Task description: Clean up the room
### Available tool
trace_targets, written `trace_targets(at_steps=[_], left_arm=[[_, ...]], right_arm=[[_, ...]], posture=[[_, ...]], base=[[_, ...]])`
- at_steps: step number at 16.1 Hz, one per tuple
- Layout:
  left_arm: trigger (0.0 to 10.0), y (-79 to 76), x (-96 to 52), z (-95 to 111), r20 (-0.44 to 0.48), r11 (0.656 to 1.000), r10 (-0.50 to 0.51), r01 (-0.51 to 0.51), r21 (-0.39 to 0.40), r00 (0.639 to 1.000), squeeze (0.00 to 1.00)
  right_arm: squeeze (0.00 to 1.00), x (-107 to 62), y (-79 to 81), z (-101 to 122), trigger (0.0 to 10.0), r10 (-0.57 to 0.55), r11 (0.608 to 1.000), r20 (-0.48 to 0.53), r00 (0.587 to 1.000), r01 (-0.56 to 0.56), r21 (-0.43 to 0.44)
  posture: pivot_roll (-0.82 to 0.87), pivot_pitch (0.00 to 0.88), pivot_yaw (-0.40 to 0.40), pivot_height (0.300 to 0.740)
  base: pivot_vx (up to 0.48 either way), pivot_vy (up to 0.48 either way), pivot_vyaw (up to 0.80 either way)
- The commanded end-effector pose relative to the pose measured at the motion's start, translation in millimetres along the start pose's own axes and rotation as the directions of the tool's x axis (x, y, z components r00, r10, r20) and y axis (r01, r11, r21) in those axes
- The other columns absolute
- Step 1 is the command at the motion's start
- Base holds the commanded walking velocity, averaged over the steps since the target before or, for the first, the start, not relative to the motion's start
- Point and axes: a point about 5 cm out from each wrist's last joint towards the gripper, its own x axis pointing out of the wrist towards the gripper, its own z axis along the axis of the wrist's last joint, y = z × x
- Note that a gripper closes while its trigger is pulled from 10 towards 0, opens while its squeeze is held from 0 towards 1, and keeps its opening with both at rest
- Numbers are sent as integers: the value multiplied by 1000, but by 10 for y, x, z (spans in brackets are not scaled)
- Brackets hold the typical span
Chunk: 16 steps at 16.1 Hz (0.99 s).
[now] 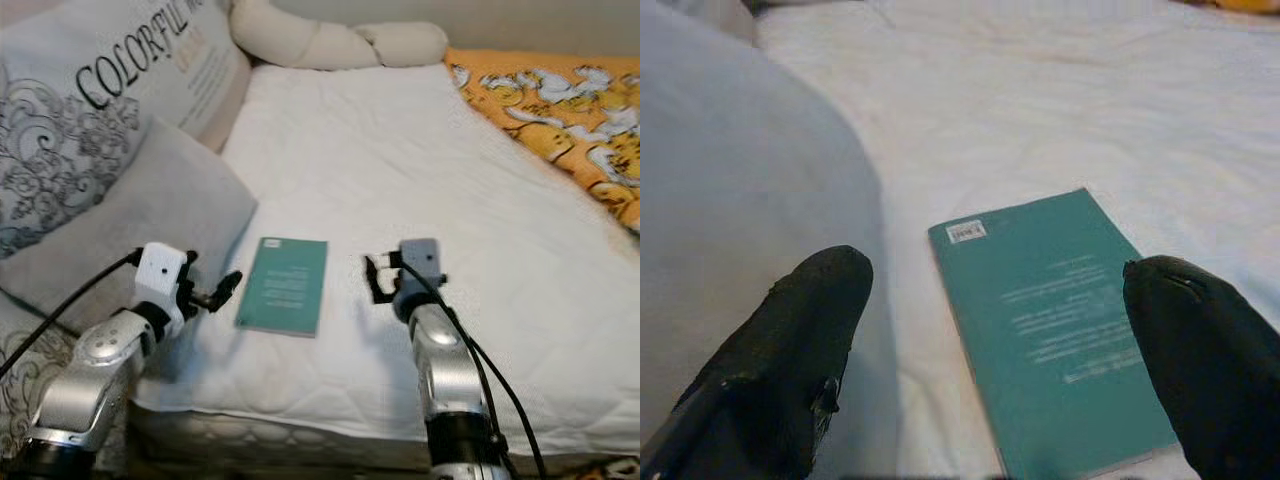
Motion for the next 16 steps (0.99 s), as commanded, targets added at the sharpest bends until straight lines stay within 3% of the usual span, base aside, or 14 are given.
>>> trace_targets(at_steps=[1, 4, 6, 10, 16], left_arm=[[10000, 68, -11, -35, -12, 999, 38, -38, 6, 999, 275], [10000, 81, -15, -40, -9, 999, 53, -53, 6, 999, 278], [10000, 85, -15, -46, -7, 998, 59, -59, 8, 998, 275], [10000, 100, -1, -45, 1, 997, 78, -78, 25, 997, 275], [10000, 95, 6, -48, 0, 997, 73, -73, 30, 997, 275]], right_arm=[[0, 14, 91, 77, 10000, 18, 1000, 36, 999, -18, -25], [0, 10, 6, 218, 10000, -44, 984, 147, 988, 18, 179], [0, 14, -46, 223, 10000, -110, 980, 143, 984, 83, 180], [0, -10, 17, 129, 10000, -21, 992, 102, 995, 8, 123], [0, -4, 7, 90, 10000, -35, 993, 78, 996, 26, 116]], posture=[[101, 0, 18, 740], [99, 0, 21, 740], [99, 0, 23, 740], [96, 0, 28, 740], [95, 0, 29, 740]], base=[[0, -345, 0], [0, -344, 0], [0, -345, 0], [0, -342, 0], [0, -342, 0]])
